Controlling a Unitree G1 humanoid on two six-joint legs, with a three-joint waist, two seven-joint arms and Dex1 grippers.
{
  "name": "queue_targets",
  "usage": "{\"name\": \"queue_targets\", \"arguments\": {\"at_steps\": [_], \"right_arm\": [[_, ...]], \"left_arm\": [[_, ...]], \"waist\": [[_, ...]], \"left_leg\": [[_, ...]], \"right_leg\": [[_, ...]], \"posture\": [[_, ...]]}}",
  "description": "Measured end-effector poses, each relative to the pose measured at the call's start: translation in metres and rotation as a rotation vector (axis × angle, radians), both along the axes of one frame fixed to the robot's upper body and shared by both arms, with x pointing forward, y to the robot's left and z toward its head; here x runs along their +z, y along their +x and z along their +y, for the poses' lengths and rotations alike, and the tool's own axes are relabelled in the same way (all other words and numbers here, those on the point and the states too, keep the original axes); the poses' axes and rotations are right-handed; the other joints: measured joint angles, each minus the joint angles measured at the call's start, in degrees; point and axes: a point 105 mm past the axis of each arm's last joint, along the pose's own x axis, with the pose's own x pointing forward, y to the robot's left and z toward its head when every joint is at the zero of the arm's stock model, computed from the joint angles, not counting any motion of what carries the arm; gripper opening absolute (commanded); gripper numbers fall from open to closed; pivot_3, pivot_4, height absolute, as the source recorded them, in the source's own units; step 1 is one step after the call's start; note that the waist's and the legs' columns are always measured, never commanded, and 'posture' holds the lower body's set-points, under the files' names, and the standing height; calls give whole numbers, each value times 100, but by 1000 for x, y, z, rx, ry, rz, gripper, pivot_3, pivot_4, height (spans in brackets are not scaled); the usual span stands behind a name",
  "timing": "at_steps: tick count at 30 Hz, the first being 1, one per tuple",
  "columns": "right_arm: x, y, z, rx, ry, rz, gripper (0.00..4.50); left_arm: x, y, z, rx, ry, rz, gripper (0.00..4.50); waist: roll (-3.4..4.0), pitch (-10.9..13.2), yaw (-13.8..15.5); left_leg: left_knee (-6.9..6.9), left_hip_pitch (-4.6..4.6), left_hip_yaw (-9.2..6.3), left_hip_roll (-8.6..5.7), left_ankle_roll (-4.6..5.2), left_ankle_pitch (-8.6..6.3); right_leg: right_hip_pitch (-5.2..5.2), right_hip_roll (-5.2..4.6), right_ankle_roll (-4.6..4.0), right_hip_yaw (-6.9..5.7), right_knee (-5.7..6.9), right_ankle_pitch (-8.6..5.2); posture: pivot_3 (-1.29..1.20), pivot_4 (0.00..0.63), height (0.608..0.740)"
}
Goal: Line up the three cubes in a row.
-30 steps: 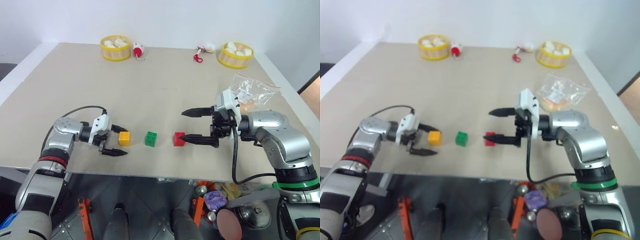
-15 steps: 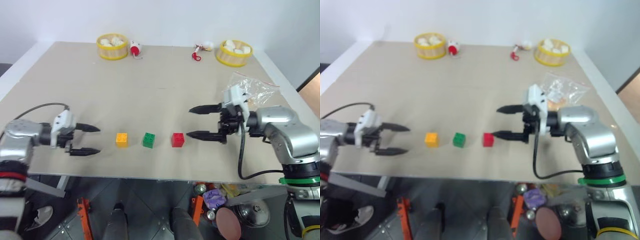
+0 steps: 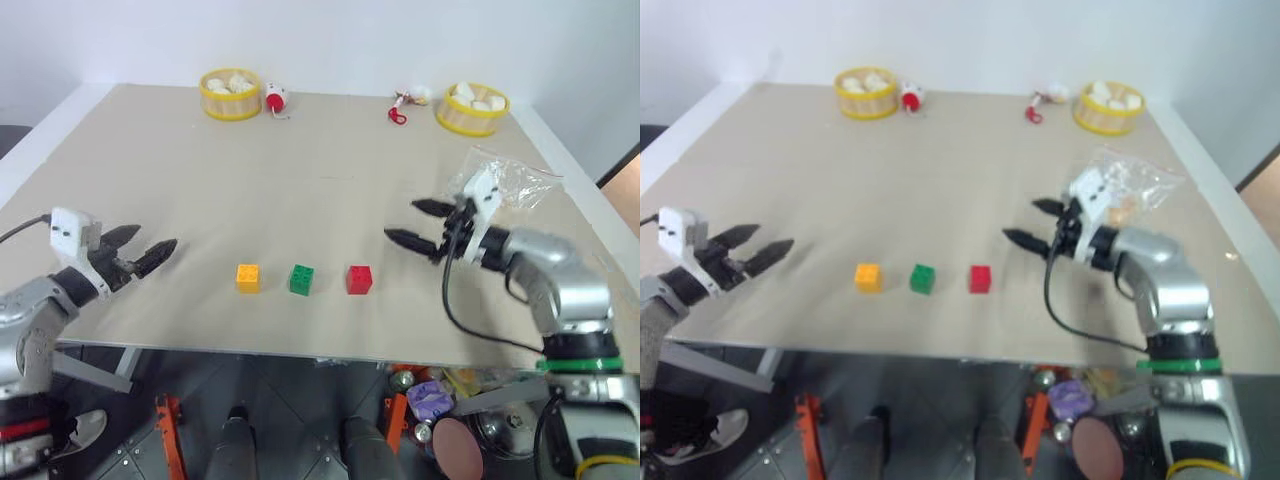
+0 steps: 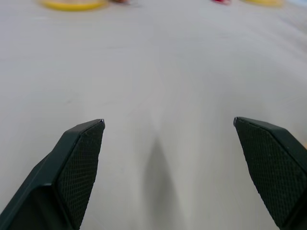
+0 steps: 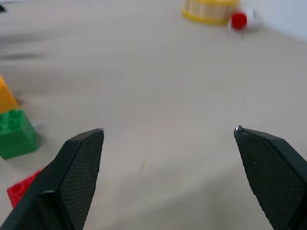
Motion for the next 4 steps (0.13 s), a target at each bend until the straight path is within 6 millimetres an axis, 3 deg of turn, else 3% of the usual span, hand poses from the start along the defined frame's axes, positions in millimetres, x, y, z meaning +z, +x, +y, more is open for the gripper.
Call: {"name": "queue_targets", "arguments": {"at_steps": [4], "right_arm": [[-20,0,-10,-162,64,39,4500]], "left_arm": [[-12,-7,-12,96,-98,-3,4457]], "waist": [[0,0,6]], "left_leg": [[16,0,0,-1,0,0]], "right_leg": [[10,0,1,-1,0,2]], "posture": [[0,150,740]]}}
